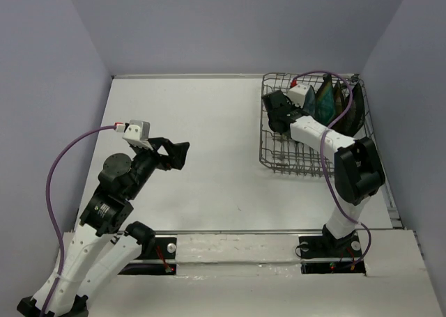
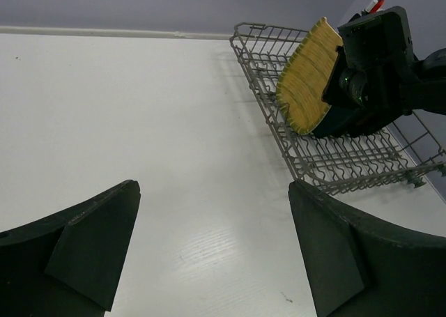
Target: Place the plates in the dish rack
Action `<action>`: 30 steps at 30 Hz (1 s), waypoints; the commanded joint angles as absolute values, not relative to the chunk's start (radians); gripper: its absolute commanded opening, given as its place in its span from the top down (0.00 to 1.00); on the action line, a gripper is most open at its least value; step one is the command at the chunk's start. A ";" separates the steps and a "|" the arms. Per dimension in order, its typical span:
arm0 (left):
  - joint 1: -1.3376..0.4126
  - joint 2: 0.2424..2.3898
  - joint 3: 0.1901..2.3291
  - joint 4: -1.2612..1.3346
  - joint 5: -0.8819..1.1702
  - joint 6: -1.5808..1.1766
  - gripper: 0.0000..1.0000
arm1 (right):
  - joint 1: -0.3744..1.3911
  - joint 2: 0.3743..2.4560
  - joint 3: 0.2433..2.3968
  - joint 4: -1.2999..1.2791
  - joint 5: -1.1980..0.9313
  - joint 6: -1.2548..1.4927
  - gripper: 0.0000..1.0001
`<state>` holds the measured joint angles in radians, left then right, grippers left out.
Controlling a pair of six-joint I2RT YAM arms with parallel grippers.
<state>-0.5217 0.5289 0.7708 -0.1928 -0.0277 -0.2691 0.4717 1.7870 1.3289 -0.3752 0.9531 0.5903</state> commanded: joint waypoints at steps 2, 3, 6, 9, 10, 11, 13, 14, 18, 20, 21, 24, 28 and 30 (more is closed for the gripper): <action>-0.523 0.541 0.770 -0.167 -0.032 -0.256 0.01 | 0.468 1.779 1.304 -0.342 0.951 0.715 0.91; -0.522 0.543 0.770 -0.166 -0.032 -0.256 0.01 | 0.468 1.773 1.289 -0.341 0.939 0.719 0.88; -0.515 0.545 0.770 -0.164 -0.029 -0.258 0.01 | 0.468 1.766 1.275 -0.344 0.920 0.726 0.71; -0.508 0.548 0.769 -0.163 -0.028 -0.261 0.01 | 0.468 1.755 1.278 -0.348 0.907 0.716 0.52; -0.505 0.548 0.767 -0.164 -0.026 -0.262 0.01 | 0.468 1.743 1.278 -0.348 0.905 0.710 0.48; -0.503 0.548 0.765 -0.164 -0.023 -0.262 0.01 | 0.468 1.735 1.278 -0.348 0.904 0.710 0.48; -0.500 0.549 0.767 -0.163 -0.018 -0.265 0.01 | 0.468 1.715 1.282 -0.348 0.899 0.698 0.44; -0.499 0.549 0.765 -0.163 -0.017 -0.265 0.01 | 0.468 1.707 1.284 -0.347 0.896 0.690 0.43; -0.483 0.549 0.765 -0.161 -0.012 -0.267 0.01 | 0.468 1.657 1.284 -0.348 0.876 0.664 0.40; -0.477 0.551 0.767 -0.161 -0.014 -0.265 0.01 | 0.468 1.620 1.285 -0.345 0.858 0.644 0.33; -0.476 0.551 0.767 -0.160 -0.014 -0.265 0.01 | 0.468 1.606 1.287 -0.344 0.850 0.635 0.30; -0.469 0.557 0.769 -0.161 -0.014 -0.267 0.01 | 0.477 1.557 1.284 -0.325 0.792 0.614 0.16; -0.459 0.565 0.770 -0.161 -0.014 -0.268 0.01 | 0.477 1.444 1.243 -0.250 0.639 0.574 0.03; -0.456 0.565 0.773 -0.163 -0.017 -0.268 0.01 | 0.477 1.370 1.226 -0.212 0.594 0.548 0.00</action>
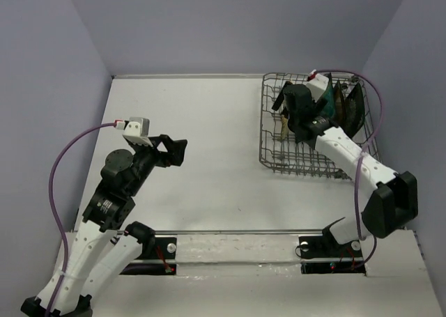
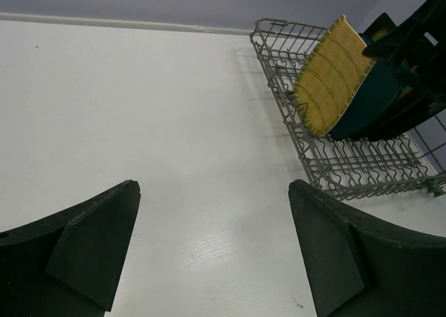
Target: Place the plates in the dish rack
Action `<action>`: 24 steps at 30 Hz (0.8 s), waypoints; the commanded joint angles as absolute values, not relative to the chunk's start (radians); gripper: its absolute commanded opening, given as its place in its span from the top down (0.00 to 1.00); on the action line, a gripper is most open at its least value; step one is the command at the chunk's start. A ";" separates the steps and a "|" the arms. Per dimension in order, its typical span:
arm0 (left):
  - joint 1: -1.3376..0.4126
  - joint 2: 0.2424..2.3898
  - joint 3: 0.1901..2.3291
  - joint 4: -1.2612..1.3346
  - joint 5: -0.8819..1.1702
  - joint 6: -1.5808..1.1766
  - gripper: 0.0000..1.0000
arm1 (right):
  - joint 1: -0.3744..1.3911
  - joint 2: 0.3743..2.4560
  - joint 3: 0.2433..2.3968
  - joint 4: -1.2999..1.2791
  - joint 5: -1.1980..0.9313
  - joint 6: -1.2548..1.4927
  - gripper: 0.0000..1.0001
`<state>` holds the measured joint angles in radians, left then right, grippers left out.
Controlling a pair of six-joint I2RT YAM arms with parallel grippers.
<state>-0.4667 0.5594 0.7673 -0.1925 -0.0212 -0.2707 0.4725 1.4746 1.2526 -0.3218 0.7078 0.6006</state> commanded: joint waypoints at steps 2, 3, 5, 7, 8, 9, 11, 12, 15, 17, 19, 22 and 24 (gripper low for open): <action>-0.454 0.557 0.775 -0.157 -0.017 -0.267 0.01 | 0.477 1.281 1.191 -0.181 0.517 0.513 0.00; -0.453 0.557 0.776 -0.155 -0.015 -0.267 0.01 | 0.477 1.246 1.175 -0.163 0.491 0.499 0.00; -0.453 0.555 0.791 -0.155 -0.012 -0.271 0.01 | 0.477 1.137 1.126 -0.091 0.417 0.459 0.00; -0.453 0.554 0.817 -0.153 -0.006 -0.282 0.01 | 0.477 1.068 1.100 -0.072 0.319 0.425 0.00; -0.453 0.555 0.825 -0.150 -0.005 -0.285 0.01 | 0.477 1.005 1.088 -0.071 0.293 0.410 0.00; -0.453 0.551 0.836 -0.149 -0.005 -0.293 0.01 | 0.477 0.974 1.082 -0.078 0.250 0.384 0.00; -0.453 0.548 0.871 -0.138 -0.006 -0.298 0.01 | 0.477 0.886 1.065 -0.092 0.224 0.370 0.00; -0.453 0.548 0.886 -0.135 -0.008 -0.301 0.01 | 0.477 0.855 1.055 -0.091 0.218 0.370 0.00; -0.453 0.549 0.942 -0.114 -0.005 -0.299 0.01 | 0.477 0.755 1.029 -0.095 0.236 0.373 0.00; -0.453 0.546 0.957 -0.086 0.033 -0.291 0.01 | 0.477 0.657 1.005 -0.089 0.258 0.374 0.00; -0.453 0.545 0.950 -0.063 0.043 -0.296 0.01 | 0.477 0.580 0.973 -0.074 0.265 0.368 0.00; -0.451 0.551 0.913 -0.026 0.067 -0.314 0.01 | 0.477 0.546 0.930 -0.046 0.275 0.357 0.00; -0.453 0.575 0.908 -0.029 0.072 -0.331 0.01 | 0.477 0.554 0.923 -0.054 0.267 0.351 0.00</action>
